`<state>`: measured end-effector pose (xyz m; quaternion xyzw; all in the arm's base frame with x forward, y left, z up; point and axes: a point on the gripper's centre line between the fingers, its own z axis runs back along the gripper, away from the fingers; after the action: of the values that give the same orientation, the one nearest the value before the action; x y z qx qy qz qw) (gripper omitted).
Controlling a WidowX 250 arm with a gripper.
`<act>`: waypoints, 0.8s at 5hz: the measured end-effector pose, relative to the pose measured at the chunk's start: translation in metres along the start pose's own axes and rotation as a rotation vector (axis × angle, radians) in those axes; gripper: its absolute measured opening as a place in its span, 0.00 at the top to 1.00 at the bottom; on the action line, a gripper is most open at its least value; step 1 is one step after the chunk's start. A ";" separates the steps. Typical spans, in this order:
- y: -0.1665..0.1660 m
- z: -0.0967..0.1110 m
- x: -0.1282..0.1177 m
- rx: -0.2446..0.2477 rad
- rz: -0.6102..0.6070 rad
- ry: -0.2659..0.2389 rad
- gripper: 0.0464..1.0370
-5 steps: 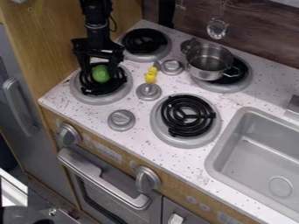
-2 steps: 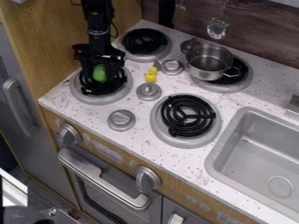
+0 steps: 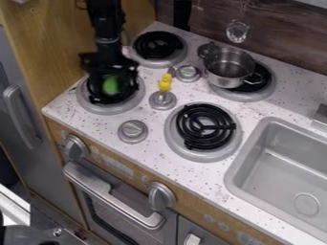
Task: Move the green object to the right side of the stove
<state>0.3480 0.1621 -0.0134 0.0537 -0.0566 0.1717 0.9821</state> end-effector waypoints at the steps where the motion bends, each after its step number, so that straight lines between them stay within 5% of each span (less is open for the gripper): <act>1: -0.030 0.019 -0.023 -0.021 -0.093 -0.043 0.35; 2: -0.063 0.018 -0.059 -0.052 -0.169 -0.026 0.35; 4: -0.132 0.001 -0.095 -0.095 -0.354 0.040 0.35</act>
<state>0.3050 0.0068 -0.0361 0.0131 -0.0345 -0.0058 0.9993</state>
